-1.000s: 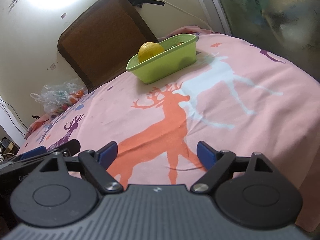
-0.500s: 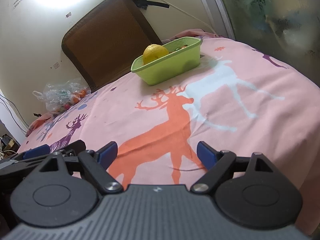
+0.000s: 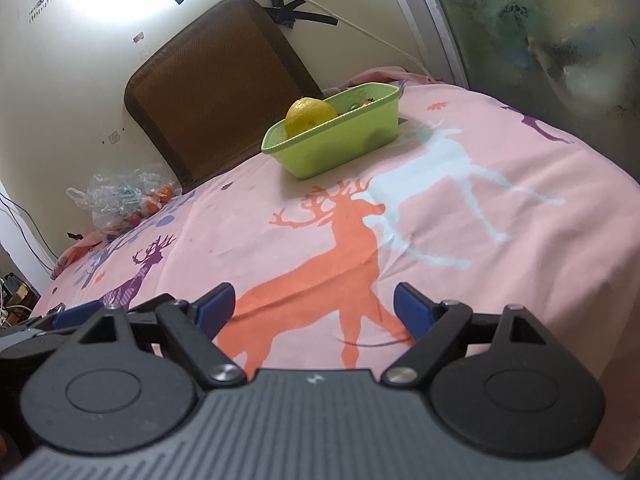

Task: Organize fruits

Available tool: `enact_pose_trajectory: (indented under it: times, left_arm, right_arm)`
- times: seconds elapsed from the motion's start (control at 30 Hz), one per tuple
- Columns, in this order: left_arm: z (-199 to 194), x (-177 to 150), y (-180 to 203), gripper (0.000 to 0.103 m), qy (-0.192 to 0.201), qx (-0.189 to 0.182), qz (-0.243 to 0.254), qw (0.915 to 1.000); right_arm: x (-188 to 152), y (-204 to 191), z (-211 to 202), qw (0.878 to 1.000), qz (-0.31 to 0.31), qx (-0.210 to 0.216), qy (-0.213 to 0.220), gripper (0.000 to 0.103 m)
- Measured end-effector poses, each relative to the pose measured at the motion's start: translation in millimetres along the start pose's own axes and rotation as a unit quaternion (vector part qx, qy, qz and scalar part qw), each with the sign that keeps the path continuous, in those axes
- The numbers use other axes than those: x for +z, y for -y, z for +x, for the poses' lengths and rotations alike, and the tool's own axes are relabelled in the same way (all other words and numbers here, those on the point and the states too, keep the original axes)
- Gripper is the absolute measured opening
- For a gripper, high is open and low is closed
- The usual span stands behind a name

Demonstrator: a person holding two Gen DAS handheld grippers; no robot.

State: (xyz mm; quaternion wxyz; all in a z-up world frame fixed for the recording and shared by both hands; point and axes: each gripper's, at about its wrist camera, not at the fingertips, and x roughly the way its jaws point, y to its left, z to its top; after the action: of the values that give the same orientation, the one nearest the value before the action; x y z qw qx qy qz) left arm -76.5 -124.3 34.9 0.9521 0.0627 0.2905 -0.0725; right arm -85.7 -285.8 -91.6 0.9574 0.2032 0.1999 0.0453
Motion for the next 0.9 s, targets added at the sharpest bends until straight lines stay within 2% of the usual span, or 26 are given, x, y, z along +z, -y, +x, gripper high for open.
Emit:
enact_pose_trajectory:
  times: [0.3,0.53,0.9]
  left_arm:
    - [5.8,-1.5,-2.9,0.103,-0.019,0.007,-0.011,0.9997]
    - [5.9,-1.8,-2.6,0.103,-0.02,0.01,-0.011,0.9997]
    - [6.7,-2.3,-1.0,0.103,-0.023,0.012,-0.009,0.9996]
  right_arm:
    - [-0.1,-1.1,-1.8,1.0,-0.001,-0.002,0.007,0.088]
    - [1.1,-1.8,-5.8,1.0,-0.003,-0.006,0.024,0.088]
    - [1.2,-1.0,-5.5,1.0,-0.003,-0.006,0.024,0.088]
